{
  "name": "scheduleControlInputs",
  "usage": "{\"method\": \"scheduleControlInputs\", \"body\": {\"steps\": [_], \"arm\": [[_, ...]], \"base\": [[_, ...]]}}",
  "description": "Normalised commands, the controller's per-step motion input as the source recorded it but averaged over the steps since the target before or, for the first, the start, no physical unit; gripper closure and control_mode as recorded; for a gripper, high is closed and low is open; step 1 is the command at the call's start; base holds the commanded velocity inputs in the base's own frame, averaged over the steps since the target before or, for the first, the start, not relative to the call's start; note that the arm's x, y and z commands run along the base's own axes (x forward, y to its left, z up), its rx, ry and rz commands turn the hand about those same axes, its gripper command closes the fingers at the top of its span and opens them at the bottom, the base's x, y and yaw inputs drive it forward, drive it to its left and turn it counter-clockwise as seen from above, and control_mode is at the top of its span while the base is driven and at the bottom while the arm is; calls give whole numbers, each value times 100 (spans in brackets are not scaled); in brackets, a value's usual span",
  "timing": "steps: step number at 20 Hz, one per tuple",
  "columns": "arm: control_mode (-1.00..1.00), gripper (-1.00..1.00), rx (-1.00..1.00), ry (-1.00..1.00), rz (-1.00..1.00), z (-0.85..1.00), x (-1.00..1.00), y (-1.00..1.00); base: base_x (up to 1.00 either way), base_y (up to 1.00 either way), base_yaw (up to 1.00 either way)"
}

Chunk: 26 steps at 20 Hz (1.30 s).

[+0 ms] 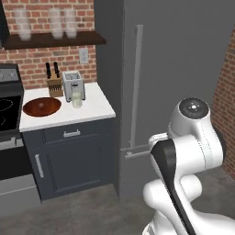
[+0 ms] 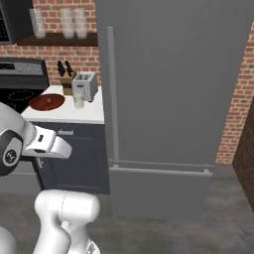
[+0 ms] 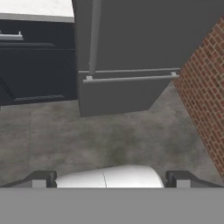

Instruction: Grab a lemon wedge from the fridge and one ice cube from the ice bowl, and put them in the glass of lemonade.

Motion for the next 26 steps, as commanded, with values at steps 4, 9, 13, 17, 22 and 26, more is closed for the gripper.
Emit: {"method": "scheduleControlInputs", "body": {"steps": [4,9,13,17,22,26], "arm": [[100,-100,0,0,0,0,0,0],[100,-100,0,0,0,0,0,0],[100,-100,0,0,0,0,0,0],[100,-100,0,0,0,0,0,0],[-100,-100,0,0,0,0,1,0],[-100,-100,0,0,0,0,1,0]], "base": [[-23,0,2],[-35,0,2],[-15,0,1],[0,0,0],[0,0,0],[0,0,0]]}}
